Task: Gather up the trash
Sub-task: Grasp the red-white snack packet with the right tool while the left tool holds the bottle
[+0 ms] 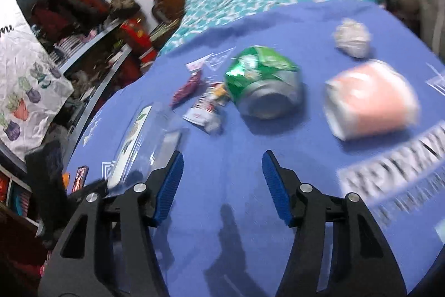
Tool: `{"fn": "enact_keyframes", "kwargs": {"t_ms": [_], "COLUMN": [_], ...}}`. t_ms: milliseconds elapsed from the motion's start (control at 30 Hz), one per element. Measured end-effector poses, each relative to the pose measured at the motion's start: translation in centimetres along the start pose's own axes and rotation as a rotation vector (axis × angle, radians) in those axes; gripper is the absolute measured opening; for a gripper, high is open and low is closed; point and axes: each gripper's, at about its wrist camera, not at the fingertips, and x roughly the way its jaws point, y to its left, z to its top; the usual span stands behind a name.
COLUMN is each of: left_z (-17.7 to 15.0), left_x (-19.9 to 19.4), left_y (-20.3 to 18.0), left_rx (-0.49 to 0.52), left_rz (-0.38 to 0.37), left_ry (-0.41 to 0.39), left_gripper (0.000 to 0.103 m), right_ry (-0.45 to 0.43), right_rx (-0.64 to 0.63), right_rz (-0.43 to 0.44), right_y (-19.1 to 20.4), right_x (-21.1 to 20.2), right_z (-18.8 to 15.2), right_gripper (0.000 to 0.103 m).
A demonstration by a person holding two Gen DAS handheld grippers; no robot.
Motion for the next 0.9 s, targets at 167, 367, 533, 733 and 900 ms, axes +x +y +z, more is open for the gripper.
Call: {"fn": "enact_keyframes", "kwargs": {"t_ms": [167, 367, 533, 733, 900], "left_z": [0.8, 1.1, 1.2, 0.8, 0.4], "left_x": [-0.6, -1.2, -1.3, -2.1, -3.0], "left_y": [3.3, 6.9, 6.6, 5.8, 3.4], "left_rx": [-0.063, -0.152, -0.134, -0.104, -0.062], "left_rz": [0.033, -0.017, -0.042, -0.048, -0.146], "left_ry": [-0.023, -0.043, -0.051, -0.090, -0.087], "left_gripper": [0.066, 0.066, 0.066, 0.065, 0.065], "right_ry": [0.041, 0.051, 0.069, 0.014, -0.066], "right_rx": [-0.021, -0.058, -0.140, -0.164, -0.163], "right_rz": [-0.042, -0.144, -0.175, -0.114, -0.102], "right_y": [2.4, 2.2, 4.2, 5.6, 4.2], "right_x": [6.4, 10.4, 10.9, 5.5, -1.5], "right_z": [1.7, 4.0, 3.9, 0.9, -2.5], "right_gripper": [0.060, 0.056, 0.019, 0.014, 0.014]}}
